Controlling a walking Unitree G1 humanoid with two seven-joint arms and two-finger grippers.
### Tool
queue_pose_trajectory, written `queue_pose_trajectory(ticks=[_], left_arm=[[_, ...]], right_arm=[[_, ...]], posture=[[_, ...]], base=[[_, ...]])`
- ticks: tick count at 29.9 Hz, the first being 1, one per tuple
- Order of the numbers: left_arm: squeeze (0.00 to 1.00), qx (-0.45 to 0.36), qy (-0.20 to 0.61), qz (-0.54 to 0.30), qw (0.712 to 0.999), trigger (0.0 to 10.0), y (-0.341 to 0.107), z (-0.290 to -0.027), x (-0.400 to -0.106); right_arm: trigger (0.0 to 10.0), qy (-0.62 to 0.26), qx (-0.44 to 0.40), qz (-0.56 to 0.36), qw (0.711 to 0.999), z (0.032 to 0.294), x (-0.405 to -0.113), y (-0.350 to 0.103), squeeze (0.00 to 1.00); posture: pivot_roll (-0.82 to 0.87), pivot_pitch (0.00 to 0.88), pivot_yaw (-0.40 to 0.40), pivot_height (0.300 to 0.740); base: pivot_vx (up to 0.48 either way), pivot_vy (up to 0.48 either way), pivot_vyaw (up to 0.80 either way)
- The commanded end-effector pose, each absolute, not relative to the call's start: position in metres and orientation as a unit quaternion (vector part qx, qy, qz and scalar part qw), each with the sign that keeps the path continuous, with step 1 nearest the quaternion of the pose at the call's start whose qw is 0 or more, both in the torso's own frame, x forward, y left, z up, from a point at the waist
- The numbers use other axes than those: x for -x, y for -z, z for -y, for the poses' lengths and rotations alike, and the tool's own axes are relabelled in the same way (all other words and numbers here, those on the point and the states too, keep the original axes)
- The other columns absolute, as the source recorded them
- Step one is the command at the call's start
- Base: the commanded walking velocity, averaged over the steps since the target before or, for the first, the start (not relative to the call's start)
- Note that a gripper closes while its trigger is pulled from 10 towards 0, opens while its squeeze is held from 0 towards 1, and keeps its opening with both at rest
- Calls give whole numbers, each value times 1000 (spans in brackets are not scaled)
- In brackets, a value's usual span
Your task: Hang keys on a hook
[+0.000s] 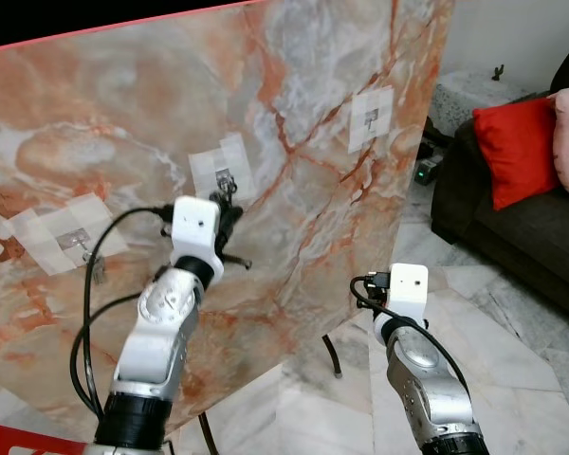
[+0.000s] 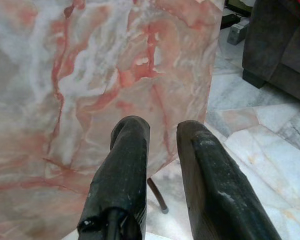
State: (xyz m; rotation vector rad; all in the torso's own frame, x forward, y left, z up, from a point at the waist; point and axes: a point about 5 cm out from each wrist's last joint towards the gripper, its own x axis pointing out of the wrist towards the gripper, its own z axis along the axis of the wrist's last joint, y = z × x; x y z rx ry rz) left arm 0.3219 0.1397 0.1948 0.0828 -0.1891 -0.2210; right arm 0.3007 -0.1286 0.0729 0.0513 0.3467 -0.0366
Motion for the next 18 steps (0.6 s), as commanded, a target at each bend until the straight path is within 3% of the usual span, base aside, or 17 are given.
queue_pose_trajectory(ticks=[1, 8, 18], left_arm=[[0, -45, 104, 94, 989, 10000, -201, -141, -323], [0, -76, 132, 34, 988, 10000, -200, -123, -327], [0, -116, 157, -10, 981, 10000, -192, -126, -323]], right_arm=[[10000, 12, -25, -168, 985, 126, -304, -75, 0], [10000, 9, -22, -168, 985, 123, -304, -75, 0], [10000, 1, -22, -170, 985, 120, -303, -74, 0]], posture=[[87, 34, 22, 740], [80, 32, 29, 740], [92, 39, 31, 740]], base=[[0, 0, 0], [0, 0, 0], [0, 0, 0]])
